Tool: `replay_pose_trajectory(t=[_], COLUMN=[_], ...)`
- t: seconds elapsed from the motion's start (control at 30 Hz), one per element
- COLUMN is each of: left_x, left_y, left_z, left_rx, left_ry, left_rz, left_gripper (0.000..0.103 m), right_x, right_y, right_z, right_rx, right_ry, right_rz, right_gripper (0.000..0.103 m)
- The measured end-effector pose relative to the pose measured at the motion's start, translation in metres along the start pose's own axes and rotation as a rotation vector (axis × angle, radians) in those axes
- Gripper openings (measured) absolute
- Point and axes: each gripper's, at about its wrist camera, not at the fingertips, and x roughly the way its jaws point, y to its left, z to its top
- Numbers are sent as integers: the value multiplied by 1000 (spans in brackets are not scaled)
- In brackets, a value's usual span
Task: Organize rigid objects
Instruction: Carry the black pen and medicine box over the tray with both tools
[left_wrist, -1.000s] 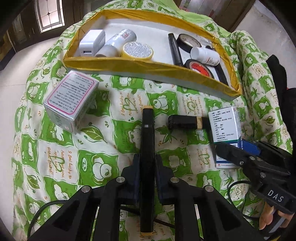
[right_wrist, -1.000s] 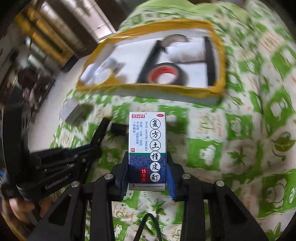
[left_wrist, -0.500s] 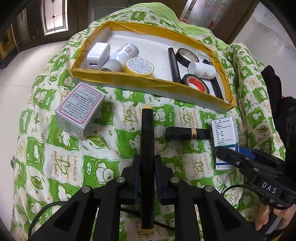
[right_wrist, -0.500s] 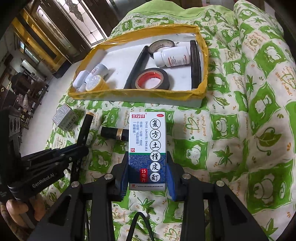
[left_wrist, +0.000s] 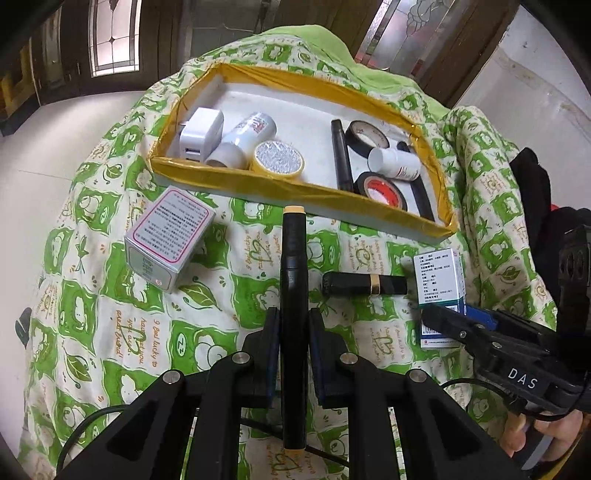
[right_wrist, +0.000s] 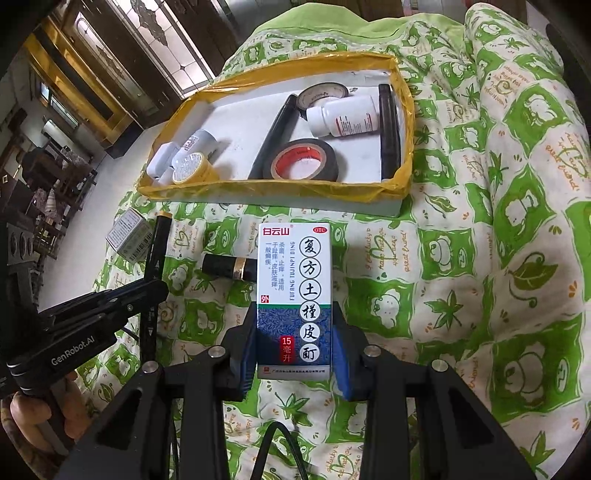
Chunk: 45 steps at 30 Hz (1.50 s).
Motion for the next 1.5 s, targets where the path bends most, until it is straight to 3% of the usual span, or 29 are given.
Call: replay_pose_trajectory(t=[0.8,1.5], left_x=[-27,-54], left_y=[6,5], left_z=[15,75], left_rx=[-50,1], left_ry=[-103,-152], left_rz=[-53,-20], left_gripper=[14,14], right_x=[-14,-28], right_y=[-2,-2], right_z=[-1,19], right_rx=[5,47], right_ry=[-33,-61], right_rz=[22,81], right_gripper=[33,33])
